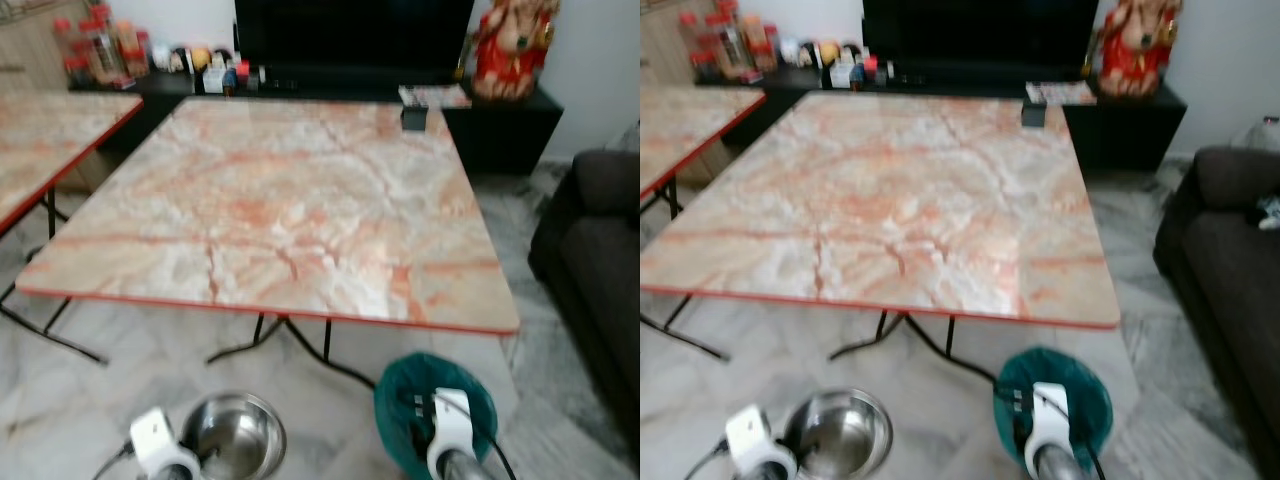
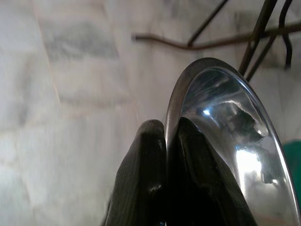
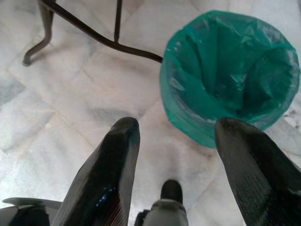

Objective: Setting the table

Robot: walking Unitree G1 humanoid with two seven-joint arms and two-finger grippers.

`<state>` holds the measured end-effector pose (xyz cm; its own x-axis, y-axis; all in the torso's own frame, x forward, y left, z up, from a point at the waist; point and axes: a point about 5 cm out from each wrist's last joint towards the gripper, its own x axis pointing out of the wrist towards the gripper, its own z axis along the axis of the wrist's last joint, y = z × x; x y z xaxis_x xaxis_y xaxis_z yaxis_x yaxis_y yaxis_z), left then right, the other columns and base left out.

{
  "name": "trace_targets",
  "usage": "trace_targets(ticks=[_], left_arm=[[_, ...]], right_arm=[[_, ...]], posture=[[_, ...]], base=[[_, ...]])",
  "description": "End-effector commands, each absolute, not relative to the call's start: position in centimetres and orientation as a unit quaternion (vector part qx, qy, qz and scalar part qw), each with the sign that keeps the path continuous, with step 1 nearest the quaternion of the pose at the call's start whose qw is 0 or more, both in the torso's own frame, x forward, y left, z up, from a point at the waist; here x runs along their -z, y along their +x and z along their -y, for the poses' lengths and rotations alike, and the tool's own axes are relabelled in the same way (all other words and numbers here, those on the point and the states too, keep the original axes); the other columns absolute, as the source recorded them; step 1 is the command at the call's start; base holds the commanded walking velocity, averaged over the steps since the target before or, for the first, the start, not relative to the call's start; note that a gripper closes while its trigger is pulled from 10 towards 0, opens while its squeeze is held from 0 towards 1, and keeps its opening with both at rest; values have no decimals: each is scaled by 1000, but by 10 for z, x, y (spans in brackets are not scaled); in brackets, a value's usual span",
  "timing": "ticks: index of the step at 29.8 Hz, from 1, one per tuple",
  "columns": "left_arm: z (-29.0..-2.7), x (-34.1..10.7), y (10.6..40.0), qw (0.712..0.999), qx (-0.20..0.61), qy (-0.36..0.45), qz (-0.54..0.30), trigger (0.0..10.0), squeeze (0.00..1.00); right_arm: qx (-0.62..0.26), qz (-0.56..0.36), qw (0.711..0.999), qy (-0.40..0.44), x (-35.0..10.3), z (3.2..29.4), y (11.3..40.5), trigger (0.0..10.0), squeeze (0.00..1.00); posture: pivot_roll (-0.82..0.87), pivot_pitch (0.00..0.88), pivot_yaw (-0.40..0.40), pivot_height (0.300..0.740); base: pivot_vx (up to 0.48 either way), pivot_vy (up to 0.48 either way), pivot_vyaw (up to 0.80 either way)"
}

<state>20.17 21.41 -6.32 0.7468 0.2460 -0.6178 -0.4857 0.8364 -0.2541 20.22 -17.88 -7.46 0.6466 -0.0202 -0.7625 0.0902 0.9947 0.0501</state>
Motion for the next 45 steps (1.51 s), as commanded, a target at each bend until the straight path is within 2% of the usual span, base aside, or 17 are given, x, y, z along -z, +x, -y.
trace_targets(ticks=[1, 3, 6, 11, 17, 25, 28, 29, 30, 31, 33, 34, 35, 36, 39, 40, 45], left_arm=[[-220, 58, 202, 918, -231, -191, -261, 10000, 0], [-227, 55, 202, 919, -251, -184, -242, 10000, 0], [-256, 34, 201, 915, -340, -162, -148, 10000, 0], [-280, 11, 199, 907, -394, -132, -67, 10000, 0], [-319, -46, 197, 875, -473, -73, 76, 10000, 0], [-342, -126, 218, 845, -493, -25, 206, 10000, 0], [-336, -150, 239, 865, -441, -58, 234, 10000, 0], [-329, -158, 253, 885, -395, -75, 235, 10000, 0], [-296, -169, 289, 941, -240, -104, 216, 10000, 0], [-296, -169, 289, 941, -240, -104, 216, 10000, 0], [-270, -175, 307, 958, -150, -136, 205, 10000, 0], [-257, -176, 315, 957, -113, -178, 197, 10000, 0], [-257, -176, 315, 957, -113, -178, 197, 10000, 0], [-241, -180, 323, 954, -62, -229, 185, 10000, 0], [-227, -183, 330, 948, -24, -265, 176, 10000, 0], [-211, -179, 341, 950, 5, -275, 148, 10000, 0], [-188, -168, 357, 945, -1, -314, 92, 10000, 0]], right_arm=[[33, -423, 905, 35, 75, 184, 201, 10000, 0], [32, -423, 905, 33, 75, 184, 201, 10000, 0], [28, -425, 904, 29, 75, 185, 200, 10000, 0], [13, -429, 903, 20, 76, 182, 200, 10000, 0], [-1, -426, 904, 17, 74, 176, 205, 10000, 0], [-8, -425, 905, 13, 73, 174, 207, 10000, 0], [-7, -425, 905, 14, 72, 174, 208, 10000, 0], [-7, -424, 905, 15, 72, 174, 208, 10000, 0], [0, -423, 906, 21, 72, 174, 208, 10000, 0], [0, -423, 906, 21, 72, 174, 208, 10000, 0], [10, -420, 907, 29, 72, 175, 209, 10000, 0], [17, -419, 907, 33, 71, 177, 209, 10000, 0], [17, -419, 907, 33, 71, 177, 209, 10000, 0], [26, -417, 908, 39, 71, 179, 209, 10000, 0], [33, -418, 907, 44, 71, 181, 209, 10000, 0], [38, -419, 906, 47, 72, 181, 207, 10000, 0], [42, -418, 906, 50, 73, 183, 204, 10000, 0]], posture=[[34, 0, -5, 719], [39, 0, -8, 719], [59, 2, -17, 719], [84, 0, -21, 719], [109, 0, -28, 719], [115, 0, -27, 719], [114, 0, -24, 719], [114, 0, -24, 719], [105, 0, -16, 719], [105, 0, -16, 719], [81, 0, -5, 719], [76, 0, -3, 719], [76, 0, -3, 719], [65, 0, 0, 719], [59, 0, 2, 719], [48, 0, 6, 719], [39, 0, 7, 719]], base=[[0, 0, 0], [0, 0, 0], [0, 0, 0], [0, 0, 0], [0, 0, 0], [0, 0, 0], [0, 0, 0], [0, 0, 0], [0, 0, 0], [0, 0, 0], [0, 0, 0], [0, 0, 0], [0, 0, 0], [0, 0, 0], [0, 0, 0], [0, 0, -431], [0, 0, -171]])
